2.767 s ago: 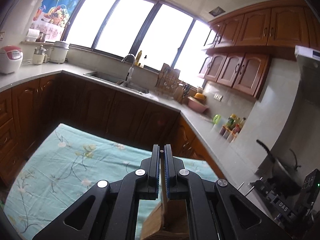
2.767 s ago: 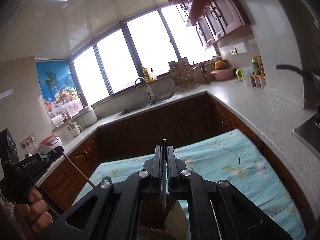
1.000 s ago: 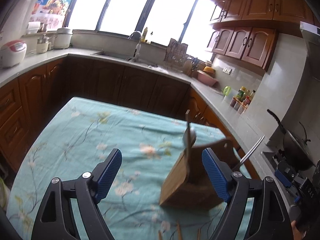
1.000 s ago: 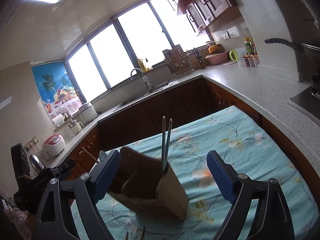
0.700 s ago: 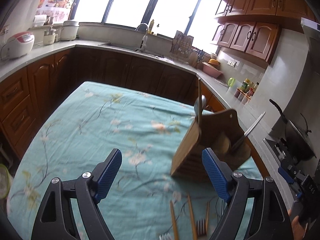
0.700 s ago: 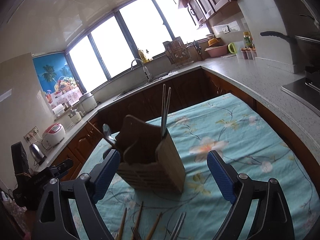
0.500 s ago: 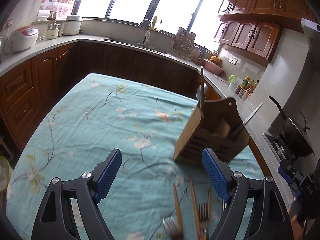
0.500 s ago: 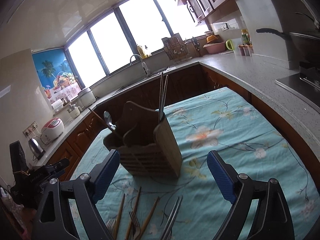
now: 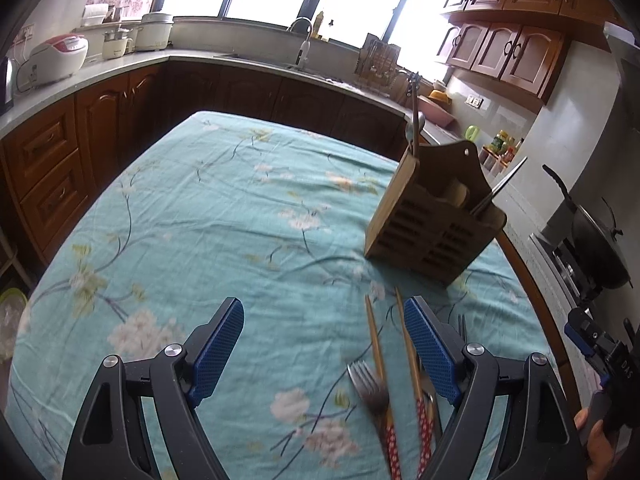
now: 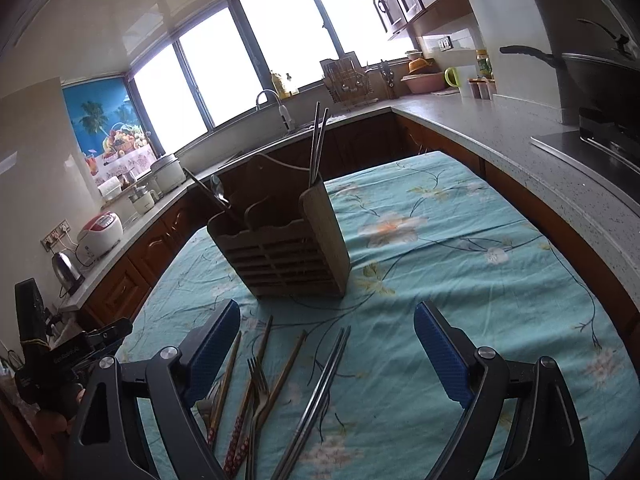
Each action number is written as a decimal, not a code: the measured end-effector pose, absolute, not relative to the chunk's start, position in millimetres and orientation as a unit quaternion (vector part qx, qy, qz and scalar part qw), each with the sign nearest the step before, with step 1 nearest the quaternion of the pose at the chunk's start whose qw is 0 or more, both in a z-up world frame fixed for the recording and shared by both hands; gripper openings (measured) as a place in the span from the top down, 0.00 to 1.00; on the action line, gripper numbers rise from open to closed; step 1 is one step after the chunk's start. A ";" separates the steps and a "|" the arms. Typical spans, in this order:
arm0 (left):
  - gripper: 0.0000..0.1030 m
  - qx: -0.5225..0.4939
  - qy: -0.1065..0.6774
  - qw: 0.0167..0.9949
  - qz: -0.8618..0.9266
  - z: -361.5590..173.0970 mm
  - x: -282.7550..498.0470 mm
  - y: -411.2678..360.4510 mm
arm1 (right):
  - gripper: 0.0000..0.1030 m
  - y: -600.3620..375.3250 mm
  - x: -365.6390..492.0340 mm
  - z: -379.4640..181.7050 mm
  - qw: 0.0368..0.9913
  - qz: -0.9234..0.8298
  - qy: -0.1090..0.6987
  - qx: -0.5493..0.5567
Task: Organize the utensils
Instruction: 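Move both open tools back down to the remaining utensils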
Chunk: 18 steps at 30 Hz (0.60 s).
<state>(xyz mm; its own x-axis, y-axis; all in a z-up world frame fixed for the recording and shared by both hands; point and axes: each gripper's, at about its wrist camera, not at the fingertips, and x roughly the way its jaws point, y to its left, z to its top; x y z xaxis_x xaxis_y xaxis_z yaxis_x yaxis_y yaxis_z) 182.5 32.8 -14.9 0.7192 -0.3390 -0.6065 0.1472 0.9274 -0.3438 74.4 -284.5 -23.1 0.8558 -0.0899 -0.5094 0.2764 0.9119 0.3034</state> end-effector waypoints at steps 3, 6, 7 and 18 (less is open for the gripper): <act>0.20 -0.134 0.355 0.916 -0.131 -16.5 177.9 31.7 | 0.12 -281.7 70.2 -26.3 0.944 -0.096 0.255 0.185; 0.20 -0.132 0.359 0.915 -0.131 -18.8 173.6 31.2 | 0.12 -279.6 66.5 -31.3 0.943 -0.095 0.260 0.185; 0.20 -0.131 0.361 0.914 -0.131 -19.5 173.2 31.6 | 0.12 -278.2 65.9 -32.8 0.943 -0.095 0.262 0.184; 0.20 -0.118 0.380 0.908 -0.133 -27.7 181.4 20.1 | 0.13 -273.3 68.4 -50.0 0.936 -0.088 0.287 0.185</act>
